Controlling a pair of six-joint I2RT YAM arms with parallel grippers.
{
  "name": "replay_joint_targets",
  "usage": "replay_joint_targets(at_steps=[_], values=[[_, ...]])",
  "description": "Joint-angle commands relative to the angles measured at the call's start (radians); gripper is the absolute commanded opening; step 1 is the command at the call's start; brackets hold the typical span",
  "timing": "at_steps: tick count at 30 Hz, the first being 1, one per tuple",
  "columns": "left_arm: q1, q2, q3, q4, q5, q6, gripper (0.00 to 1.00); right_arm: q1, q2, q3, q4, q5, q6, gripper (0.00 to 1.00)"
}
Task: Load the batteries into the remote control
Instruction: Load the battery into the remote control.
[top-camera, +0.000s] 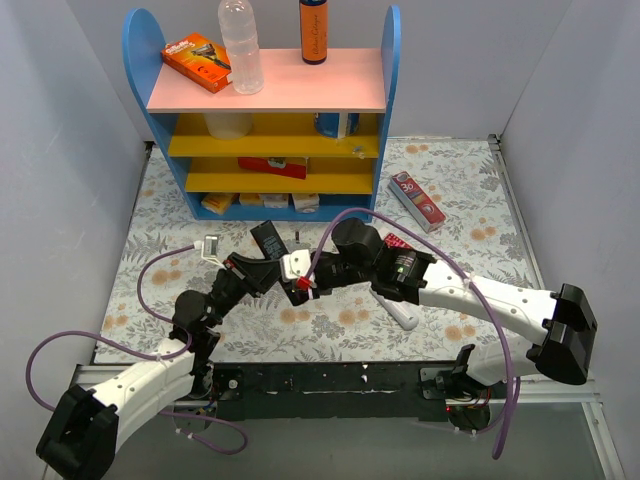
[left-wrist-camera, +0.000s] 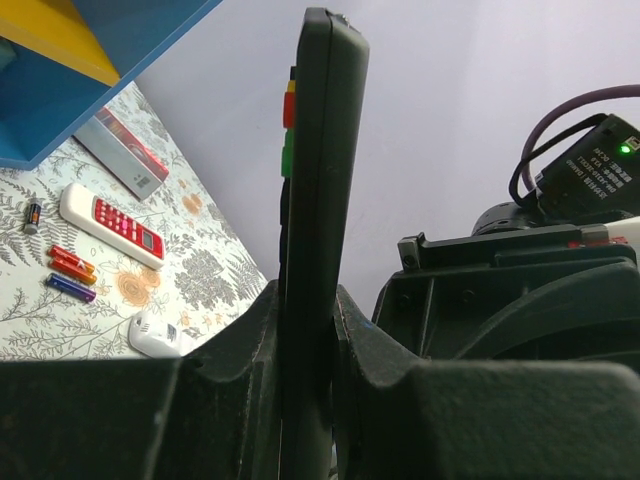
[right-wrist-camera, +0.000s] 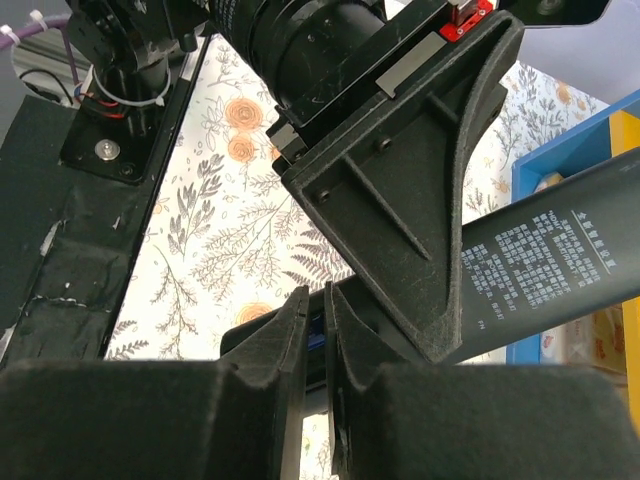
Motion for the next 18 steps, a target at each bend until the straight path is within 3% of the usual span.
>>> replay_joint_targets(at_steps=[1,6,18], values=[[0.0,-0.015,0.013,0.159,-0.016,-0.047,0.0,-0.017,0.004,-0.059,0.024,-0.036,0.066,0.16],[0.0,-0.035,-0.001,0.207,-0.028,-0.063,0.0,-0.057,0.001,-0.138,0.105,-0.09,0.146,0.1],[0.0,-0.063,-0.02,0.316,-0.073,-0.149,0.0,-0.112,-0.018,-0.369,0.389,-0.109,0.266,0.11]])
